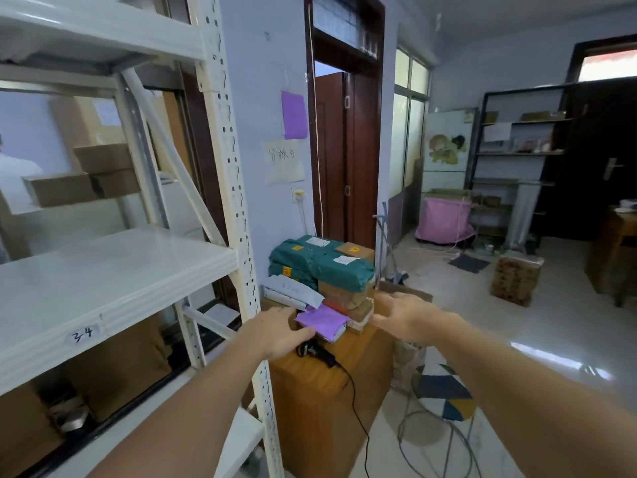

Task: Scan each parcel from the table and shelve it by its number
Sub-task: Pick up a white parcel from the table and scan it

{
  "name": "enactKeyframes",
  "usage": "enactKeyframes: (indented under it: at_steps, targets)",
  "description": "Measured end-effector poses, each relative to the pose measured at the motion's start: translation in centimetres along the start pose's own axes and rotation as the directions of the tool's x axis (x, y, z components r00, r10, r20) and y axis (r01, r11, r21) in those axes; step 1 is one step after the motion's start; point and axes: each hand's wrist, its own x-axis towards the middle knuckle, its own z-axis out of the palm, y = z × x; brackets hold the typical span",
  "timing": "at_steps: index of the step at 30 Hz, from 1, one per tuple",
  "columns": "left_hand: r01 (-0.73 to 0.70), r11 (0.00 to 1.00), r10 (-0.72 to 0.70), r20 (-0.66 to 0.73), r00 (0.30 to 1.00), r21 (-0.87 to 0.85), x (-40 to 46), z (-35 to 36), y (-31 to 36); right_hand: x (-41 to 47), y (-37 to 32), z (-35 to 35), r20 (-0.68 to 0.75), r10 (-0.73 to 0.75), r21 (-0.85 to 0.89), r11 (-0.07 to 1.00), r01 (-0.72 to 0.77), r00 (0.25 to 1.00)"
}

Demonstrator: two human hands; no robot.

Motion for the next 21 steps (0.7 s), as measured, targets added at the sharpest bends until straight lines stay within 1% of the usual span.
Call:
enactKeyframes:
  at_steps: [6, 13, 19, 21]
  targets:
    - [-0.008, 1.0, 0.008, 0.044, 0.999, 0.005, 7.9, 1.9, -0.5, 8.2, 0.6, 2.3, 0.01, 0.007, -0.034, 0.999, -0.007, 1.0]
    - [0.051, 0.997, -0.046, 0.099, 0.994, -0.052, 19.0, 6.1, -1.5, 20.7, 2.4, 5.4, 0.059, -0.099, -0.036, 0.994, 0.101, 0.993]
    - [0.205, 0.976, -0.193, 0.15, 0.97, -0.071, 28.9, 9.7, -2.6, 32.1, 3.9, 8.2, 0.139, -0.216, -0.021, 0.975, 0.221, 0.967]
    - [0.251, 0.966, -0.237, 0.168, 0.957, -0.069, 31.6, 11.2, -3.2, 35.4, 4.2, 9.4, 0.181, -0.233, -0.027, 0.97, 0.242, 0.955]
